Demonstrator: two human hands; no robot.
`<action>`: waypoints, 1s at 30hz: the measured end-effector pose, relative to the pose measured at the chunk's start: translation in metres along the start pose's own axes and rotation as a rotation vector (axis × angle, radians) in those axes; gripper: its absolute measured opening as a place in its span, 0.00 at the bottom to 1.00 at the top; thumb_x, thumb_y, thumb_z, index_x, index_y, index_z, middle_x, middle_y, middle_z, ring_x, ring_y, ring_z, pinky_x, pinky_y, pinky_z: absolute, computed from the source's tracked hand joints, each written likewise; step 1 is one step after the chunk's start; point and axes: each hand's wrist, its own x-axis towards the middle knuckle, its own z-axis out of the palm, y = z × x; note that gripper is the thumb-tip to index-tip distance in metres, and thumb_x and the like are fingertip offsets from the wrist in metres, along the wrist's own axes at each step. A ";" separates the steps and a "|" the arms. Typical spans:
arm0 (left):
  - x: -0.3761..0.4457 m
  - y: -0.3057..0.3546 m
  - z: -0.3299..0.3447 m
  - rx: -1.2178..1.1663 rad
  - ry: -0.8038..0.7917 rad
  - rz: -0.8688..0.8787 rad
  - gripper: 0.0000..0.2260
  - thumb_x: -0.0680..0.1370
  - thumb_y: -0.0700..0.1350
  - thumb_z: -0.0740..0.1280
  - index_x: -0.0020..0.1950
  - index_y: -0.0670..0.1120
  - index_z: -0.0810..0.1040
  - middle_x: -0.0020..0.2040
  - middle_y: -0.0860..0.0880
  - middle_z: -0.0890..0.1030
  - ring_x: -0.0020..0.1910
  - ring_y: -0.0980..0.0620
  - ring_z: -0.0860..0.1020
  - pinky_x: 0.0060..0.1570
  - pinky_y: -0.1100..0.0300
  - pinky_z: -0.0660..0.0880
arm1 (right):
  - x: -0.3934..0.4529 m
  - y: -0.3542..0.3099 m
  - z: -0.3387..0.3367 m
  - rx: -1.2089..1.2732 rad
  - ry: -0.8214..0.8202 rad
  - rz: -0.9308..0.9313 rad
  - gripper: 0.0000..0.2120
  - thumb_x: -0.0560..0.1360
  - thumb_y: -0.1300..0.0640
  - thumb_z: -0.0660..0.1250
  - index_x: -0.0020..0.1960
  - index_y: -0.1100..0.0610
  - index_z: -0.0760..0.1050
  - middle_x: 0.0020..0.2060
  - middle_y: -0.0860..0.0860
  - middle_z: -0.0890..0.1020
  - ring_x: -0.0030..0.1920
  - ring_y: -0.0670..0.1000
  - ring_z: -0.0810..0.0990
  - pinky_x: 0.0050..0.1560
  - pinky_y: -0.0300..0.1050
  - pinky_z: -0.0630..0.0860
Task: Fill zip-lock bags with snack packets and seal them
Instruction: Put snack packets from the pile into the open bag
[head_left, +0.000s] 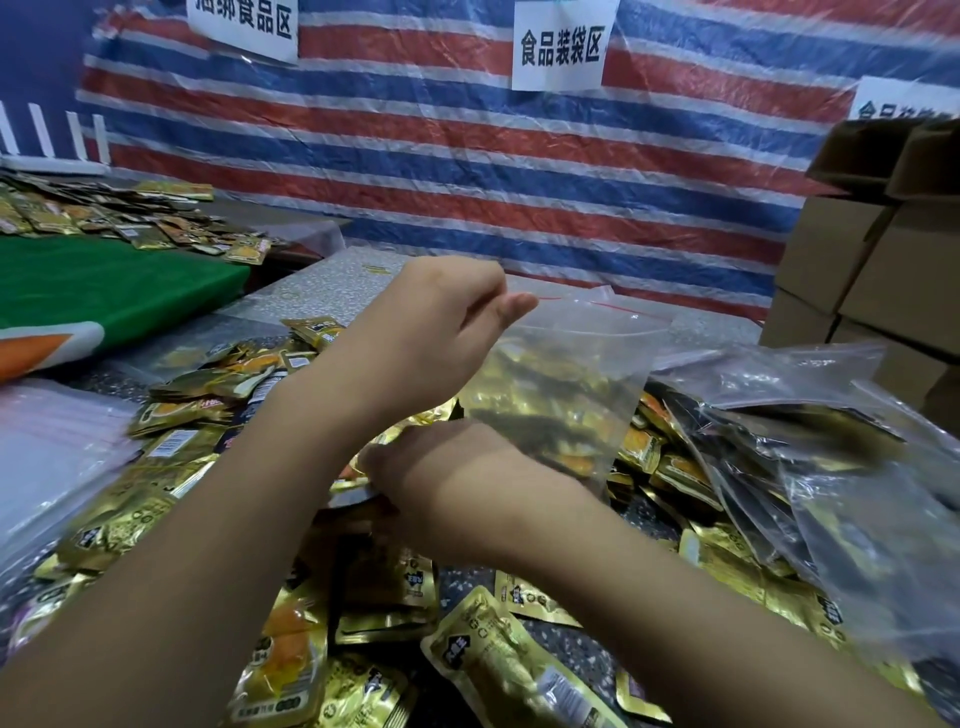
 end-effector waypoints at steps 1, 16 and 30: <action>0.000 -0.001 0.000 -0.001 -0.003 -0.008 0.19 0.82 0.50 0.62 0.39 0.36 0.74 0.31 0.46 0.71 0.30 0.56 0.65 0.33 0.63 0.63 | -0.006 0.002 -0.005 0.030 -0.007 0.001 0.03 0.80 0.54 0.63 0.50 0.53 0.72 0.38 0.48 0.74 0.42 0.55 0.76 0.36 0.45 0.68; -0.001 -0.001 0.006 -0.035 0.029 -0.038 0.18 0.81 0.52 0.62 0.38 0.40 0.75 0.32 0.48 0.74 0.32 0.54 0.71 0.33 0.61 0.67 | -0.087 0.144 -0.054 1.436 0.660 -0.032 0.15 0.76 0.55 0.67 0.62 0.57 0.77 0.54 0.52 0.84 0.56 0.53 0.83 0.56 0.51 0.79; -0.002 0.000 0.005 -0.039 0.038 0.019 0.14 0.80 0.49 0.67 0.39 0.42 0.76 0.33 0.50 0.74 0.34 0.53 0.72 0.33 0.63 0.67 | -0.073 0.164 -0.046 1.394 0.622 -0.014 0.15 0.75 0.56 0.69 0.61 0.56 0.79 0.54 0.53 0.85 0.55 0.53 0.83 0.56 0.49 0.79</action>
